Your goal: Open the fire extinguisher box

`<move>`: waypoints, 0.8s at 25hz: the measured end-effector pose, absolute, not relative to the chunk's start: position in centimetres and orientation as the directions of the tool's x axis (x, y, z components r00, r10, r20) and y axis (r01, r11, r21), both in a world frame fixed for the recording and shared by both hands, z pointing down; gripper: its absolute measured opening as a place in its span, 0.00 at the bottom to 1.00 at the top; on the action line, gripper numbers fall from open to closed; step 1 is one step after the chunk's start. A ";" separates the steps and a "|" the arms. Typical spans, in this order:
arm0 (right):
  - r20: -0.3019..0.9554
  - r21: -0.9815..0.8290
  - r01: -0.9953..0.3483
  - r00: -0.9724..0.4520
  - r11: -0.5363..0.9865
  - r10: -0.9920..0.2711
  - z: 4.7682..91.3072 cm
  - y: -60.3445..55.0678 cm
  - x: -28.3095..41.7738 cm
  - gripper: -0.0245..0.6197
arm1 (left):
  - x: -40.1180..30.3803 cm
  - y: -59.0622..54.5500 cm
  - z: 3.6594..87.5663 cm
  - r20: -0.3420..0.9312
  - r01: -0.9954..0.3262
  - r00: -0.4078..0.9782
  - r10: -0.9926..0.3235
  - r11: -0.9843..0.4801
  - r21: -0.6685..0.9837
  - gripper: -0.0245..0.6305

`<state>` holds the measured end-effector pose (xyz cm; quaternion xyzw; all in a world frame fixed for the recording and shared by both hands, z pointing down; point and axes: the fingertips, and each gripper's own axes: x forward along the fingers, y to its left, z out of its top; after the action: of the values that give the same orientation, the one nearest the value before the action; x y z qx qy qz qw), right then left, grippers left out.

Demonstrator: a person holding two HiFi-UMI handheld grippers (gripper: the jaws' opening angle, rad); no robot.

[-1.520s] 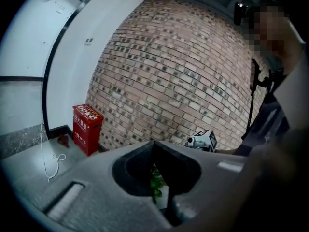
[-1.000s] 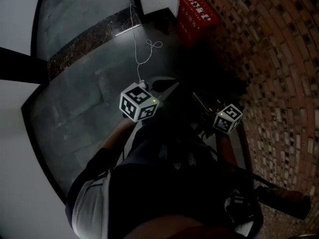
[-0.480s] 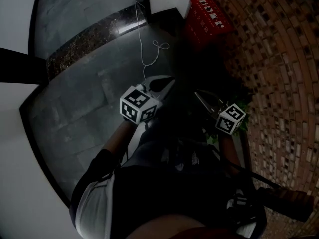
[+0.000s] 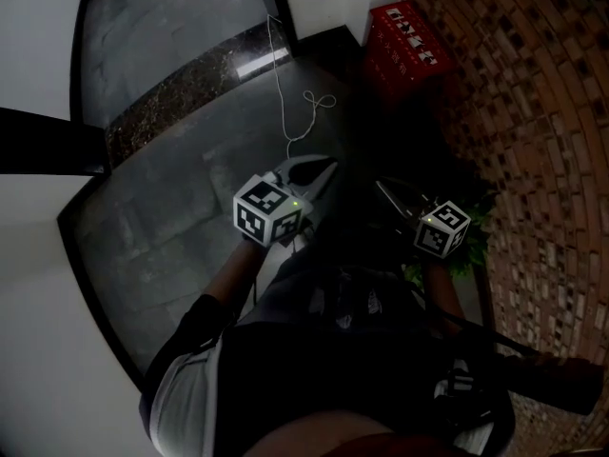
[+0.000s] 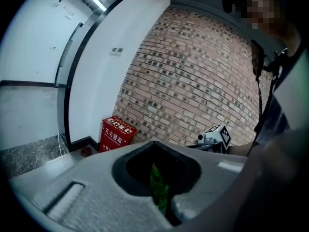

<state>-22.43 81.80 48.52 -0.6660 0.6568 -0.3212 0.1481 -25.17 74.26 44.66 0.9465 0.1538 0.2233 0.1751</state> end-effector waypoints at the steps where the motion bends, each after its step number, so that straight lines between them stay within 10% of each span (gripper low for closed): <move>1: 0.248 -0.620 -0.776 -0.055 -0.115 -0.967 48.9 81.9 -21.4 0.04 | -24.5 74.1 44.8 0.381 0.203 0.851 0.361 -0.896 0.396 0.04; 20: 0.206 -0.532 -0.829 0.071 -0.172 -0.976 47.4 87.2 -6.4 0.04 | -11.0 78.4 41.1 0.419 0.281 0.826 0.379 -0.919 0.276 0.04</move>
<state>-6.36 87.25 47.35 -0.7183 0.6283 -0.2646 0.1389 -11.04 78.41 41.06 0.9499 0.1737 0.2389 0.1018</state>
